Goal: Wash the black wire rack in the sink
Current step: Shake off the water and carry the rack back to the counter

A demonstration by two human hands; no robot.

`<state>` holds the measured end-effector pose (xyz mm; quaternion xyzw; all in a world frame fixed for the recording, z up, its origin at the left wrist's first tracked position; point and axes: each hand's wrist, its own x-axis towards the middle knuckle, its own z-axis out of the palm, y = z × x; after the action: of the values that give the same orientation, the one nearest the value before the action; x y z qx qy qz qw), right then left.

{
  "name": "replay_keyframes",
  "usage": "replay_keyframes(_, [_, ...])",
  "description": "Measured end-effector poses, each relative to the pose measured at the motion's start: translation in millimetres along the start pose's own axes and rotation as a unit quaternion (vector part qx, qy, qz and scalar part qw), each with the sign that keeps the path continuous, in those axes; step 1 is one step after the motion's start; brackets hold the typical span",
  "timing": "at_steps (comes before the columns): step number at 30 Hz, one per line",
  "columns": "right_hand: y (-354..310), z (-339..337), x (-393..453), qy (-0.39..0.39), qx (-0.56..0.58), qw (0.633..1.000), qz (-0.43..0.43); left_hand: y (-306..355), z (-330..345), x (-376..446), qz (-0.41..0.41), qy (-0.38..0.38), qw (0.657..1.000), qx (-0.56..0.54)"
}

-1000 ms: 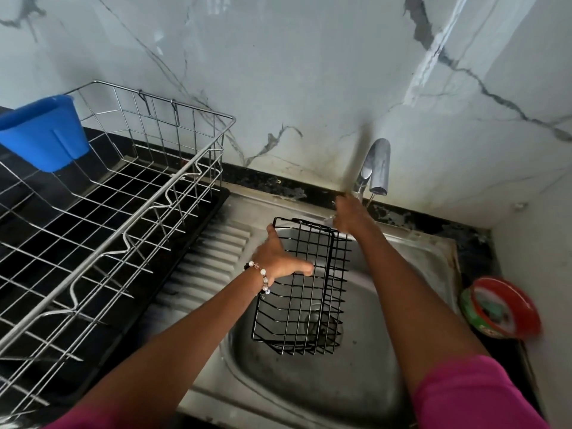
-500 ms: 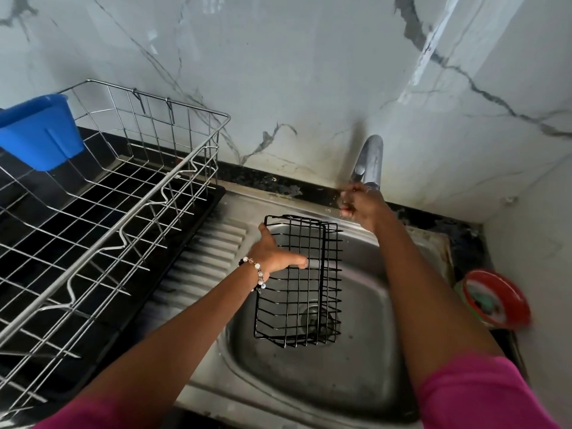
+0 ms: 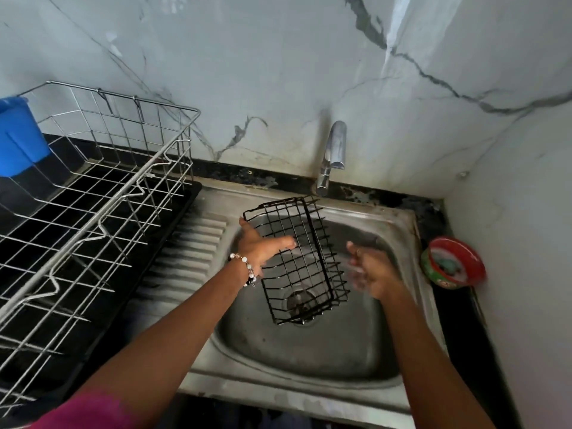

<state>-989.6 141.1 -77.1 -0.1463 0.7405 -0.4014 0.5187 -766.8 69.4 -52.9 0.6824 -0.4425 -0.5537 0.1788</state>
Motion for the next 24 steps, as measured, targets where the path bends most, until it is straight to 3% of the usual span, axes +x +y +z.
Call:
replay_keyframes(3, [30.8,6.5,-28.2,-0.012,0.037,0.999,0.031,-2.9,12.2,-10.7,-0.021,-0.002,0.995,-0.099])
replay_keyframes(7, [47.6,18.3,-40.0,-0.012,0.187,0.982,-0.002,-7.9,30.1,-27.4,-0.061,0.016,0.981,-0.183])
replay_keyframes(10, [49.7,17.4,-42.2,0.021,0.199,0.98,-0.009,-14.7,34.3,-34.3,-0.067,0.031,0.977,-0.198])
replay_keyframes(14, [46.4,6.0,-44.1,0.06,0.184,0.981,-0.01,-24.6,31.8,-40.3,-0.054,-0.03,0.963,-0.263])
replay_keyframes(17, [45.5,-10.5,-47.2,0.064,0.156,0.985,-0.037,-29.8,14.2,-50.4,-0.037,-0.116,0.964,-0.236])
replay_keyframes(21, [43.1,-33.3,-52.5,0.073,0.081,0.991,-0.073,-29.3,-21.5,-43.1,0.004,-0.104,0.978,-0.179])
replay_keyframes(24, [44.4,-31.8,-55.0,0.08,0.028,0.994,-0.071,-28.6,-21.0,-43.7,0.011,-0.132,0.991,-0.019])
